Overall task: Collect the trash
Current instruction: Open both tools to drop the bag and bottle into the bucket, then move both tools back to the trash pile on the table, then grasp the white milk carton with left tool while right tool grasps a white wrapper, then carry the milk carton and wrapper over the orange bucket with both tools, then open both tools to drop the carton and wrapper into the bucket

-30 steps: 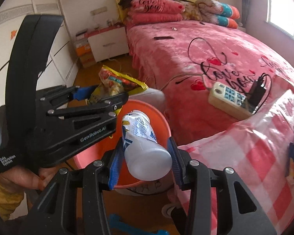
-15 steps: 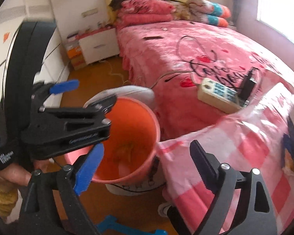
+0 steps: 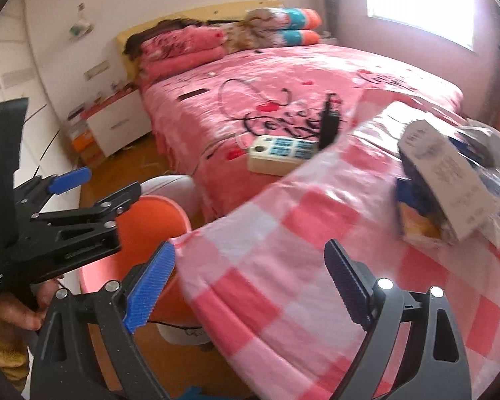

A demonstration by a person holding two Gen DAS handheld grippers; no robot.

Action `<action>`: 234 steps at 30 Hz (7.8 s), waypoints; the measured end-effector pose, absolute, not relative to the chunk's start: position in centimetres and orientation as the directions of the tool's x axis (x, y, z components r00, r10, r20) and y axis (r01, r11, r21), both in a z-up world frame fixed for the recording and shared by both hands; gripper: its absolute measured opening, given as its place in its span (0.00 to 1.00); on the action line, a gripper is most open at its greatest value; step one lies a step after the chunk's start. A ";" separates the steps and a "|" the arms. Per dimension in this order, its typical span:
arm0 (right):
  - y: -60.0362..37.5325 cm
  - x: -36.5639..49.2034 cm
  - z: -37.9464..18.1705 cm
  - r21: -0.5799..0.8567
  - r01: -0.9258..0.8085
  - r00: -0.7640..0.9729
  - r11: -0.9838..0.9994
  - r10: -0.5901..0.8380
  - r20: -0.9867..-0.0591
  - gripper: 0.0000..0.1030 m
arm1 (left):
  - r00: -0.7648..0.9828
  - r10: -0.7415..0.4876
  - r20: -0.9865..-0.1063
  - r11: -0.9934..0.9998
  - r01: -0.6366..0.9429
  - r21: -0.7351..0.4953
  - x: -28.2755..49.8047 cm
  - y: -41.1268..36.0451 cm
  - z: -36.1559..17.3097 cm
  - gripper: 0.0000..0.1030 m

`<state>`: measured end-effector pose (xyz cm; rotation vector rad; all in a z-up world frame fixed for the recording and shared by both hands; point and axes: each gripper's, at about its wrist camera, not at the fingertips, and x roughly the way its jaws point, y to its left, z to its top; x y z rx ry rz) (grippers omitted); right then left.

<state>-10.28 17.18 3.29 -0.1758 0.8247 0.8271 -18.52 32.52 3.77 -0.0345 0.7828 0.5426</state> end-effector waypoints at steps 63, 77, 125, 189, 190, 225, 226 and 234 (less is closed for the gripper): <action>-14.4 5.6 3.0 0.542 -0.135 0.632 0.829 0.494 -0.598 0.92 | 0.619 -0.133 -0.774 0.913 -0.227 -0.339 0.8 15.9 4.4 0.86; -15.7 11.4 0.0 0.669 -0.159 0.534 0.726 0.633 -0.560 0.92 | 0.565 -0.151 -0.811 0.861 -0.328 -0.389 4.6 17.2 1.6 0.81; -5.6 5.5 0.6 0.620 -0.446 0.335 0.646 0.762 -0.553 0.62 | 0.584 -0.186 -0.790 0.856 -0.299 -0.423 -1.8 21.6 0.9 0.68; 3.0 -2.1 4.1 0.751 -0.415 0.204 0.513 0.857 -0.473 0.17 | 0.721 -0.203 -0.663 0.858 -0.195 -0.475 -12.2 26.3 3.9 0.64; 3.7 -2.5 4.1 0.751 -0.424 0.189 0.506 0.860 -0.473 0.17 | 0.724 -0.191 -0.663 0.857 -0.206 -0.472 -12.7 26.9 4.0 0.64; 20.2 -10.9 3.3 0.512 -0.660 0.096 0.550 0.738 -0.668 0.80 | 0.579 0.177 -0.796 0.674 -0.660 -0.331 -26.2 43.6 -2.9 0.80; 19.5 -10.8 3.6 0.495 -0.661 0.127 0.563 0.735 -0.666 0.82 | 0.579 0.172 -0.797 0.680 -0.655 -0.328 -25.9 43.3 -2.9 0.81; 16.1 -11.3 3.4 0.429 -0.662 0.243 0.615 0.717 -0.653 0.88 | 0.608 0.133 -0.783 0.744 -0.583 -0.327 -24.3 40.8 -2.5 0.83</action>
